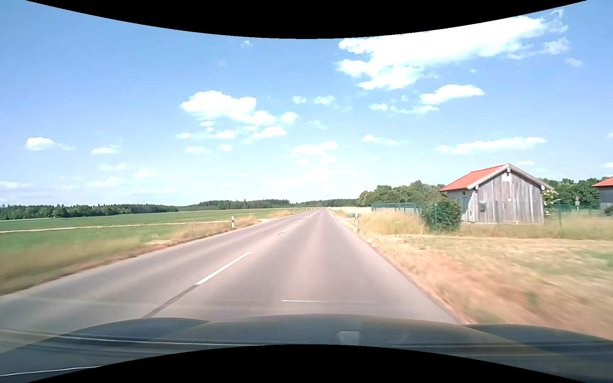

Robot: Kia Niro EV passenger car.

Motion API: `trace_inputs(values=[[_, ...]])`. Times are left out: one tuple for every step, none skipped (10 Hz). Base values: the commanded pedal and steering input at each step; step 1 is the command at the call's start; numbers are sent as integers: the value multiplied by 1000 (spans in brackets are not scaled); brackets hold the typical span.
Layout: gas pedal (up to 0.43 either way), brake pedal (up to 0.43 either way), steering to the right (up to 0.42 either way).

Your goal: Follow the waypoints while adhering to traffic rules and regulations

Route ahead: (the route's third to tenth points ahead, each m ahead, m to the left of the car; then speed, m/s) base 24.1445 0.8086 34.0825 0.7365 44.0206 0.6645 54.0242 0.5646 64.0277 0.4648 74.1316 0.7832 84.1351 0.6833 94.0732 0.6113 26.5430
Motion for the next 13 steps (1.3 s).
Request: trace_inputs(values=[[248,6,-1],[248,6,-1],[248,6,-1],[220,6,-2],[209,6,-2],[209,6,-2],[209,6,-2],[209,6,-3],[209,6,-3],[209,6,-2],[209,6,-1],[209,6,-1],[197,6,-1]])
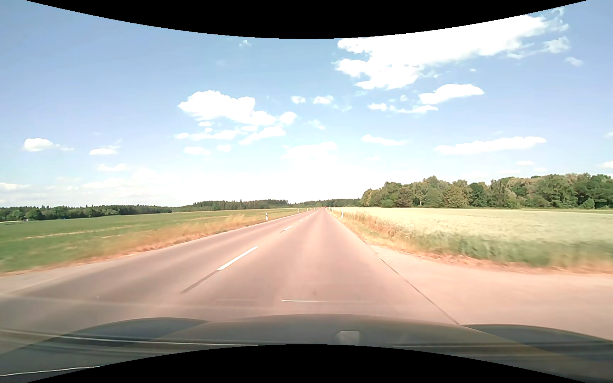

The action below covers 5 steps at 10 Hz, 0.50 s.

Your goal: Follow the waypoints while adhering to traffic rules and regulations

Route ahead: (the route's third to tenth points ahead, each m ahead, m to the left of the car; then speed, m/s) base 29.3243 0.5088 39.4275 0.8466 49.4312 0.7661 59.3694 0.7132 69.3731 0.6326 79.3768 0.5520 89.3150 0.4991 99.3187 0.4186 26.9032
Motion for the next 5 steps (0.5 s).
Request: trace_inputs(values=[[197,6,-1],[157,6,-3],[150,6,-3],[150,6,-3],[150,6,-3]])
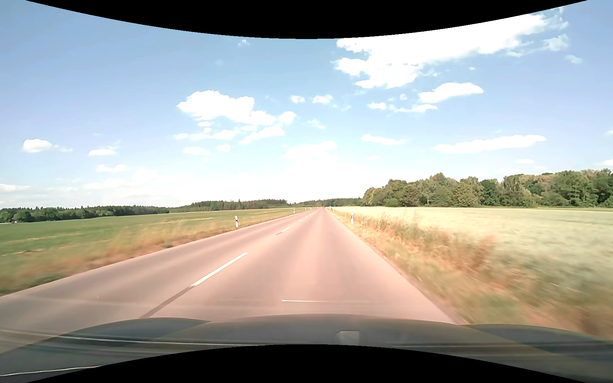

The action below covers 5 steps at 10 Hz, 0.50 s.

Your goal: Follow the waypoints while adhering to traffic rules and regulations

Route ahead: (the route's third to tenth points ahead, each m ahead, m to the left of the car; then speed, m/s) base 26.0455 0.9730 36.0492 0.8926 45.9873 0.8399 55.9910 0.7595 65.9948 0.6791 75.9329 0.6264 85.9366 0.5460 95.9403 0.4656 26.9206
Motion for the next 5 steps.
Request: trace_inputs(values=[[150,6,-4],[150,6,-3],[150,6,-2],[150,6,-2],[150,6,-2]])
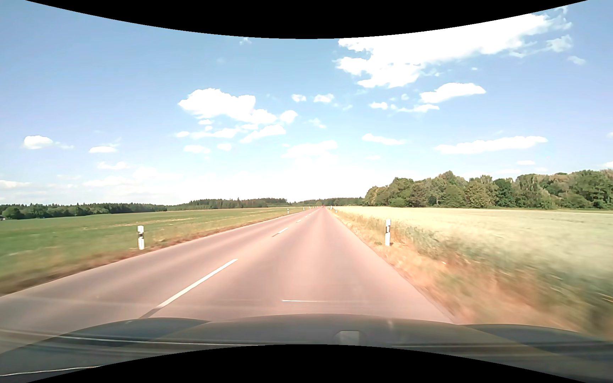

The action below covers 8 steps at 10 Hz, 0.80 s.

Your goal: Follow the waypoints while adhering to traffic rules and regulations

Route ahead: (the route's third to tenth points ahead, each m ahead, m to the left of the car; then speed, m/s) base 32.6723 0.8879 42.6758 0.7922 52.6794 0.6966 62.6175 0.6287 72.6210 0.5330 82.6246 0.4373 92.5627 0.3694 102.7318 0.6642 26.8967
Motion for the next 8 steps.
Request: trace_inputs(values=[[150,6,-2],[150,6,-2],[150,6,-2],[150,6,-2],[150,6,-2],[150,6,-2],[150,6,-2],[150,6,-2]])
